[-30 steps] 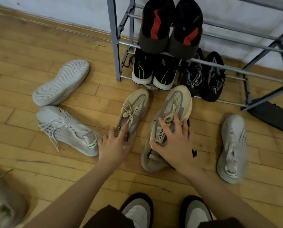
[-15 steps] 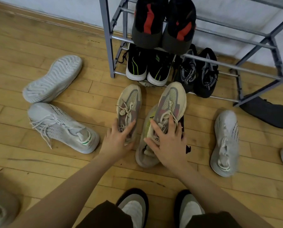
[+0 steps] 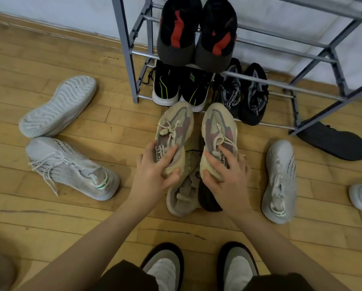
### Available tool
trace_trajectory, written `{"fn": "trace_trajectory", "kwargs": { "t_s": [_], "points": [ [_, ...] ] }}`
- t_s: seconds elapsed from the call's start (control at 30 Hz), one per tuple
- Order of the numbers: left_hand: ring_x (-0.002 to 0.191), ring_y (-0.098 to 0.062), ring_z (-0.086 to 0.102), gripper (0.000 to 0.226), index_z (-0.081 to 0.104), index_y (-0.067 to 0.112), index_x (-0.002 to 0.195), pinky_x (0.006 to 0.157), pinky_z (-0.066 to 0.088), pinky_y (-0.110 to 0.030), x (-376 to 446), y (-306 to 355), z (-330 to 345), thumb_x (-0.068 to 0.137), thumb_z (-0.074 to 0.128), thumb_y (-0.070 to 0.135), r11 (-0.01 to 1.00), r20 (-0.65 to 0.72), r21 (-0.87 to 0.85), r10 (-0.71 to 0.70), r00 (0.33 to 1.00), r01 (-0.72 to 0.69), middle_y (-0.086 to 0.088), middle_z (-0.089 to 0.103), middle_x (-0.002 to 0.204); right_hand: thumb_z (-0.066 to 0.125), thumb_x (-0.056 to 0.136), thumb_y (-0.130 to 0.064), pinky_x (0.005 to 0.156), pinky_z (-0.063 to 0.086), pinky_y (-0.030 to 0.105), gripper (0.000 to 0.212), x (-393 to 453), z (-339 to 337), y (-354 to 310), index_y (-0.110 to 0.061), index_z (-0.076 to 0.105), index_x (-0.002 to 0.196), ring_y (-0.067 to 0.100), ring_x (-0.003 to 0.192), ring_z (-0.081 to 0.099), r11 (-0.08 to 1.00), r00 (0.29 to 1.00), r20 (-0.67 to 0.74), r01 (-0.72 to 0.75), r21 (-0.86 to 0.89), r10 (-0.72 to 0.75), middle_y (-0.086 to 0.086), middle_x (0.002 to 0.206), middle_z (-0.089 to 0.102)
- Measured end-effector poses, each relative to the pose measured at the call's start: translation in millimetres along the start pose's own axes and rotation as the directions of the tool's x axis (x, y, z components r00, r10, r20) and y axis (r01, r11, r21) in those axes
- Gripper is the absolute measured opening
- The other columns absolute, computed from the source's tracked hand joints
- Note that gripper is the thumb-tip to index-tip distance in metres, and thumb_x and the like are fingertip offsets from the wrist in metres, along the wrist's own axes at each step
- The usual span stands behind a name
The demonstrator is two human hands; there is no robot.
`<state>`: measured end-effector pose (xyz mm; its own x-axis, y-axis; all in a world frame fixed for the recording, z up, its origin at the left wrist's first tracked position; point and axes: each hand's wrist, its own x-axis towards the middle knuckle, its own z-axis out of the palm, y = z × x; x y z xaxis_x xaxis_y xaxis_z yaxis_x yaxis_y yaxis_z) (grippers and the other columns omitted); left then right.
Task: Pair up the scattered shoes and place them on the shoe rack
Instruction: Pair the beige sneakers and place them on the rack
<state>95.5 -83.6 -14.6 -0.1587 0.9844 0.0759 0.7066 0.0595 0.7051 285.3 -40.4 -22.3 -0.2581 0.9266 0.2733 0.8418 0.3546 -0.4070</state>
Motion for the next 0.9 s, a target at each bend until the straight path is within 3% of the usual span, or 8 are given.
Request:
{"fn": "trace_trajectory", "kwargs": {
  "t_s": [0.13, 0.23, 0.3, 0.53, 0.67, 0.77, 0.9],
  "points": [
    [0.126, -0.041, 0.031, 0.060, 0.038, 0.032, 0.139, 0.100, 0.034, -0.050, 1.6, 16.5, 18.2, 0.084, 0.064, 0.031, 0.999, 0.112, 0.033, 0.016, 0.994, -0.020, -0.018, 0.023, 0.148, 0.052, 0.083, -0.042, 0.099, 0.030, 0.051, 0.041, -9.4, -8.0, 18.5, -0.034, 0.058, 0.123, 0.034, 0.126, 0.037, 0.998, 0.997, 0.070, -0.047, 0.031, 0.045, 0.004, 0.141, 0.043],
    [0.136, -0.034, 0.022, 0.063, 0.026, 0.035, 0.143, 0.109, 0.032, -0.046, -0.4, 16.4, 34.2, 0.088, 0.059, 0.032, 0.998, 0.200, -0.035, -0.045, 0.979, 0.053, -0.015, 0.015, 0.149, 0.060, 0.087, -0.030, 0.104, 0.034, 0.054, 0.047, -19.2, -8.5, 37.1, -0.030, 0.050, 0.133, 0.029, 0.135, 0.030, 0.975, 0.974, 0.211, -0.123, 0.187, 0.082, 0.008, 0.150, 0.027],
    [0.137, -0.036, 0.019, 0.069, 0.020, 0.034, 0.144, 0.110, 0.031, -0.046, -3.1, 12.4, 41.5, 0.088, 0.059, 0.031, 0.999, 0.248, -0.025, -0.019, 0.969, 0.027, -0.017, 0.011, 0.149, 0.058, 0.090, -0.029, 0.108, 0.031, 0.052, 0.051, -25.3, -7.8, 43.3, -0.035, 0.042, 0.138, 0.027, 0.139, 0.022, 0.955, 0.955, 0.277, -0.172, 0.240, 0.103, 0.006, 0.153, 0.019],
    [0.129, -0.040, 0.029, 0.081, -0.010, 0.056, 0.134, 0.099, 0.041, -0.051, -7.5, 9.0, 58.5, 0.086, 0.055, 0.046, 0.982, 0.285, 0.179, 0.008, 0.958, -0.062, -0.016, -0.002, 0.154, 0.025, 0.091, -0.062, 0.103, 0.034, 0.051, 0.053, -32.0, -1.3, 37.7, -0.059, 0.003, 0.139, 0.035, 0.136, 0.024, 0.976, 0.926, 0.312, -0.211, -0.046, 0.215, 0.008, 0.155, 0.009],
    [0.119, -0.042, 0.036, 0.078, 0.001, 0.054, 0.138, 0.092, 0.044, -0.054, -6.8, 6.3, 63.3, 0.085, 0.058, 0.047, 0.970, 0.259, 0.228, 0.020, 0.966, -0.081, -0.013, 0.007, 0.154, 0.024, 0.088, -0.065, 0.105, 0.032, 0.054, 0.054, -32.7, 2.3, 41.7, -0.063, 0.001, 0.136, 0.036, 0.139, 0.019, 0.971, 0.912, 0.360, -0.233, 0.060, 0.197, 0.006, 0.156, 0.008],
    [0.118, -0.043, 0.037, 0.069, 0.017, 0.047, 0.142, 0.091, 0.045, -0.053, -8.3, 7.8, 62.7, 0.086, 0.057, 0.041, 0.973, 0.242, 0.215, 0.034, 0.970, -0.088, -0.010, 0.019, 0.151, 0.036, 0.089, -0.061, 0.110, 0.026, 0.053, 0.055, -27.4, 4.7, 41.2, -0.061, 0.011, 0.138, 0.035, 0.140, 0.013, 0.955, 0.924, 0.341, -0.240, 0.172, 0.170, 0.007, 0.155, 0.009],
    [0.115, -0.044, 0.040, 0.059, 0.034, 0.033, 0.141, 0.087, 0.047, -0.053, -10.1, 17.5, 58.1, 0.088, 0.059, 0.031, 0.984, 0.161, 0.152, 0.069, 0.984, -0.094, -0.010, 0.033, 0.146, 0.049, 0.092, -0.042, 0.111, 0.026, 0.050, 0.051, -24.1, 3.4, 38.5, -0.050, 0.028, 0.138, 0.031, 0.138, 0.021, 0.906, 0.943, 0.271, -0.277, 0.320, 0.193, 0.006, 0.151, 0.022]
  ]
}}
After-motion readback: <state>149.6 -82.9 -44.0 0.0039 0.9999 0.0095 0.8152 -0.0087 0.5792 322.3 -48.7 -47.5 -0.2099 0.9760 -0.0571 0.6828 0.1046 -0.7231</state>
